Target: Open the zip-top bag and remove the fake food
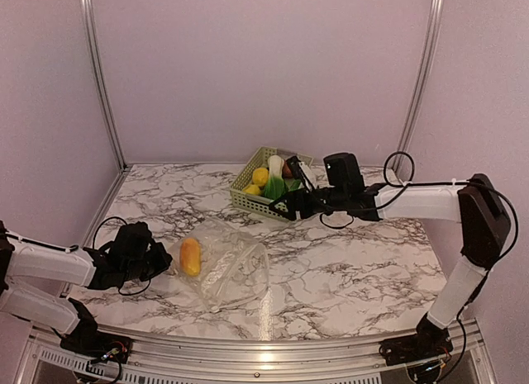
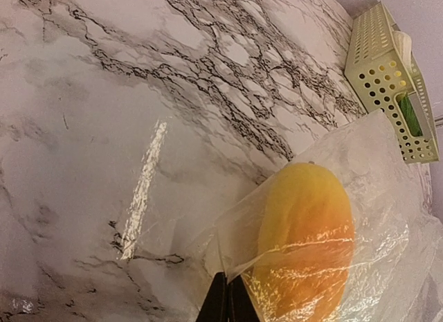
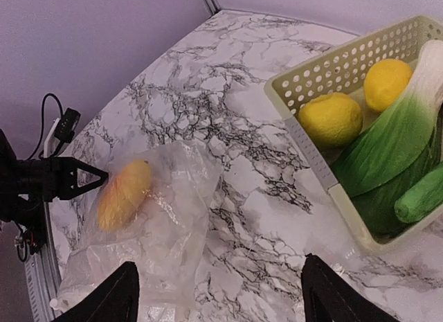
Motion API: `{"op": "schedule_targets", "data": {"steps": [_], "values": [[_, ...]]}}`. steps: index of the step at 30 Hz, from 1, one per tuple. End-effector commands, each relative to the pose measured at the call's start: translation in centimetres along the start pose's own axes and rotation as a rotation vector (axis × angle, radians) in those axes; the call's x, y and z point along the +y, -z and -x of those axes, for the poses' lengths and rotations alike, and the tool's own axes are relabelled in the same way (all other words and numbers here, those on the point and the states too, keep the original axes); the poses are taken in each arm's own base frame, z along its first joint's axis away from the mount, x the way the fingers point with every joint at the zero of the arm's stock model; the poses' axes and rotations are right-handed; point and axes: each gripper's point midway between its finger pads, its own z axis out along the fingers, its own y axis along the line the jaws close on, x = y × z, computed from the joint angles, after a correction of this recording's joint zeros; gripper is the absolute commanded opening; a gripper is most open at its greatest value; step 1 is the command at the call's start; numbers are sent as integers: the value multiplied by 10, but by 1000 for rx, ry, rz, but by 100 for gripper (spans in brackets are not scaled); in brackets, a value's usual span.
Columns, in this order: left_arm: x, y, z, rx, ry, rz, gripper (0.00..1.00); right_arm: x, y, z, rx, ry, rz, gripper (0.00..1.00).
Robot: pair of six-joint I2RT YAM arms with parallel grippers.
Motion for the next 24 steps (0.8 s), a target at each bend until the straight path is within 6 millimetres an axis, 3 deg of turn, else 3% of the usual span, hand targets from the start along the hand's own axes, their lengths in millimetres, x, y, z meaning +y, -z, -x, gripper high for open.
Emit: {"op": "schedule_targets", "data": {"steps": [1,5,11,15,24], "values": [[4,3,-1,-11,31,1,0,47,17,-29,25,-121,141,75],[5,7,3,-34,59,3,0,66,26,-89,110,-237,194,69],[3,8,2,-35,59,-7,0,84,28,-141,182,-306,252,50],[-3,6,-4,-19,48,-27,0,93,19,-147,172,-339,303,39],[-34,8,-19,5,-5,-122,0,98,-22,-157,187,-378,356,32]]}}
